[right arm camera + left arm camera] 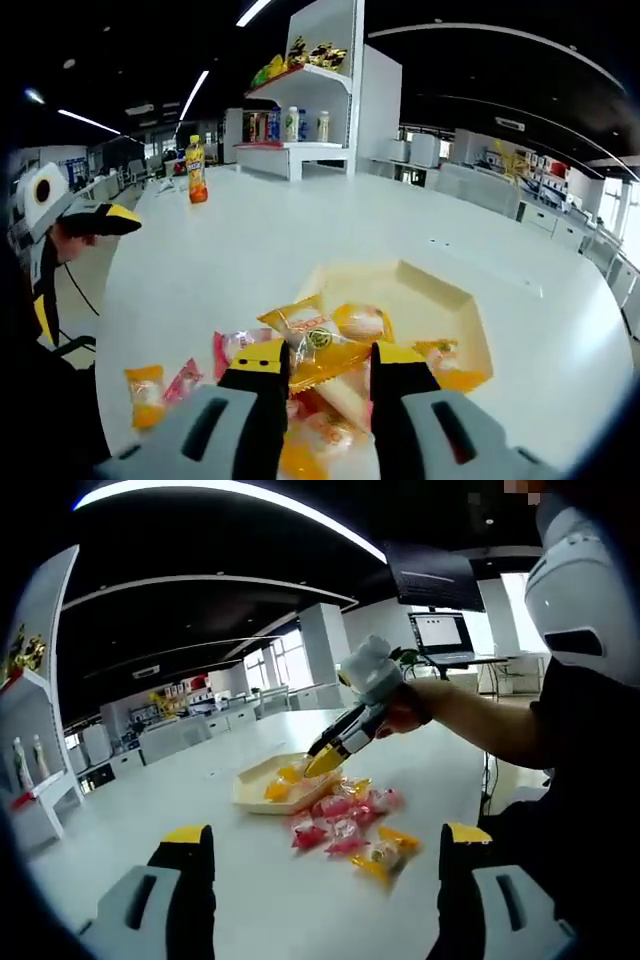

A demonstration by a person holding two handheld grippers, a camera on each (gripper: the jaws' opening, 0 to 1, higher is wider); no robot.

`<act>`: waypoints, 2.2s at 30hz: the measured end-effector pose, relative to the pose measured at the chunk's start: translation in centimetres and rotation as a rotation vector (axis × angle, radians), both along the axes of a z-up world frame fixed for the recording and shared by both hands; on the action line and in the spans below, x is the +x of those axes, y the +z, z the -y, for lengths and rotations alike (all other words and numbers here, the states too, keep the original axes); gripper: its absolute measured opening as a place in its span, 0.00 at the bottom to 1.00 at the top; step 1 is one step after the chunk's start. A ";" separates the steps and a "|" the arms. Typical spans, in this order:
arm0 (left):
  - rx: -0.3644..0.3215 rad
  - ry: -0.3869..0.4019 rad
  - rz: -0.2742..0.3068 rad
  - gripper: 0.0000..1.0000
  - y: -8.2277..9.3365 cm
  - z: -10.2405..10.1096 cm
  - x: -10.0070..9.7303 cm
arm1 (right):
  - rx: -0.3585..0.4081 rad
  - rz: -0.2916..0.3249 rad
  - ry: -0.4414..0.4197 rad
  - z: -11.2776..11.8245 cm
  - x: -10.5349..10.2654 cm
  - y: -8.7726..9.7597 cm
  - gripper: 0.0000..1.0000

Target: Pick up the marshmallows scattered on the table and place them into the bowl on the table

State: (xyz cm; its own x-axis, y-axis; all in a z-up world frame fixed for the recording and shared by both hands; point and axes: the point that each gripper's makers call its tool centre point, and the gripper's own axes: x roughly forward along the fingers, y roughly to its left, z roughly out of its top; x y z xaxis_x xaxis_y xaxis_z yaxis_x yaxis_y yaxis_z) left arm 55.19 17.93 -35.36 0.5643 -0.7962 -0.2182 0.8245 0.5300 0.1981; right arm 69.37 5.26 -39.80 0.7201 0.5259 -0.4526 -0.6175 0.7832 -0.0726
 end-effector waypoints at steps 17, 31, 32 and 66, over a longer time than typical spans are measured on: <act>0.012 -0.001 -0.008 0.91 -0.6 -0.2 0.1 | -0.045 -0.026 -0.012 -0.5 0.4 -1.4 0.30; 0.015 0.006 -0.012 0.91 -0.8 -0.4 0.3 | -0.067 -0.019 -0.019 -0.2 0.8 -1.7 0.32; 0.015 0.005 -0.011 0.91 -0.8 -0.3 0.2 | -0.070 -0.016 -0.020 -0.1 0.8 -1.7 0.33; 0.017 0.002 0.006 0.91 -0.2 -0.1 -0.1 | 0.007 0.017 -0.030 0.6 -0.7 0.3 0.87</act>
State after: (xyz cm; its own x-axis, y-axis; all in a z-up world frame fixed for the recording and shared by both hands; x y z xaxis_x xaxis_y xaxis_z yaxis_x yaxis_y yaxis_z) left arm 55.10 18.06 -35.52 0.5673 -0.7913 -0.2282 0.8222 0.5284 0.2116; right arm 68.64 4.69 -39.55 0.7433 0.5070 -0.4364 -0.5923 0.8020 -0.0771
